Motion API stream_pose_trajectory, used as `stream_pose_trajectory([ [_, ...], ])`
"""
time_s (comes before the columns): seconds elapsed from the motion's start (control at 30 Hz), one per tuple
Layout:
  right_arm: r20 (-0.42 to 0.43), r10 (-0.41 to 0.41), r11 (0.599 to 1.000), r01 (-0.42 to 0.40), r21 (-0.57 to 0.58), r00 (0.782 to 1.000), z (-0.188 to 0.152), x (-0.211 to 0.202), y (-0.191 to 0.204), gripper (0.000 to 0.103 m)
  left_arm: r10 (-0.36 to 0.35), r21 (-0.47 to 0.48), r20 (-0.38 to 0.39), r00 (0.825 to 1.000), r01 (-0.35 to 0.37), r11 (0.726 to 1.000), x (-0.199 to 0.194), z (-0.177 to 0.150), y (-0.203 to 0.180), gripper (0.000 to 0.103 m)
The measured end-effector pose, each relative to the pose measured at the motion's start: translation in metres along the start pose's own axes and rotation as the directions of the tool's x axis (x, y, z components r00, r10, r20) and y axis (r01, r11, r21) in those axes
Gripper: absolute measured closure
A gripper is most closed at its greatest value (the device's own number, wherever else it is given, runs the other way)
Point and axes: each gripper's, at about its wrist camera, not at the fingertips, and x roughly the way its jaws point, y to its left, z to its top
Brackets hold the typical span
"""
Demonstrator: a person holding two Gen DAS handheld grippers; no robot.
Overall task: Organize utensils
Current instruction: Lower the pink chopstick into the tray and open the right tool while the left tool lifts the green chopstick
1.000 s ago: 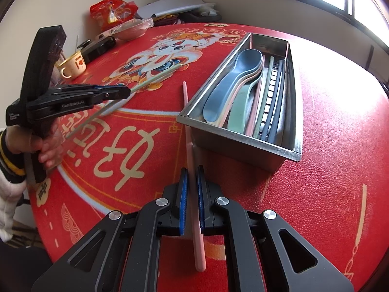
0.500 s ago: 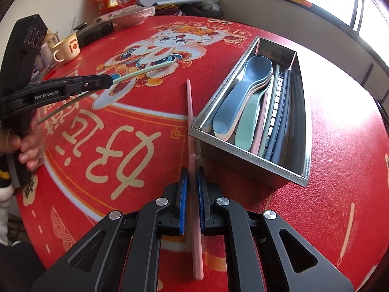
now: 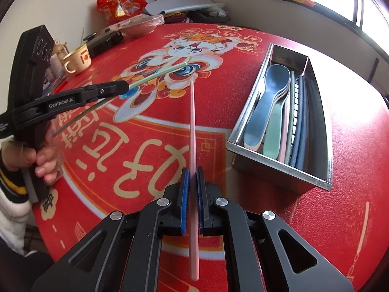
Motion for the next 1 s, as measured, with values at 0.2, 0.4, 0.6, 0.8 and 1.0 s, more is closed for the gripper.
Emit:
stream_pose_trajectory([
  [0.2, 0.061, 0.031, 0.998, -0.034, 0.05, 0.998, 0.014, -0.013, -0.006, 0.097, 0.013, 0.007, 0.009, 1.0, -0.013, 1.0, -0.002, 0.0, -0.002, 0.097],
  [0.4, 0.135, -0.054, 0.989, 0.034, 0.146, 0.989, 0.044, -0.034, -0.044, 0.097, 0.019, 0.002, 0.012, 1.0, -0.019, 1.0, -0.002, 0.0, -0.001, 0.097],
  [0.6, 0.098, -0.16, 0.94, 0.121, 0.321, 0.982, 0.068, -0.02, -0.098, 0.097, 0.023, -0.001, 0.008, 1.0, -0.023, 1.0, -0.002, 0.0, 0.0, 0.097],
  [0.8, 0.045, -0.194, 0.908, 0.162, 0.387, 0.98, 0.076, 0.0, -0.115, 0.097, 0.026, -0.007, 0.005, 1.0, -0.026, 1.0, -0.001, 0.0, 0.001, 0.097],
  [1.0, 0.012, -0.218, 0.897, 0.196, 0.396, 0.976, 0.078, 0.01, -0.114, 0.097, 0.026, -0.006, 0.004, 1.0, -0.026, 1.0, -0.001, 0.0, 0.002, 0.097],
])
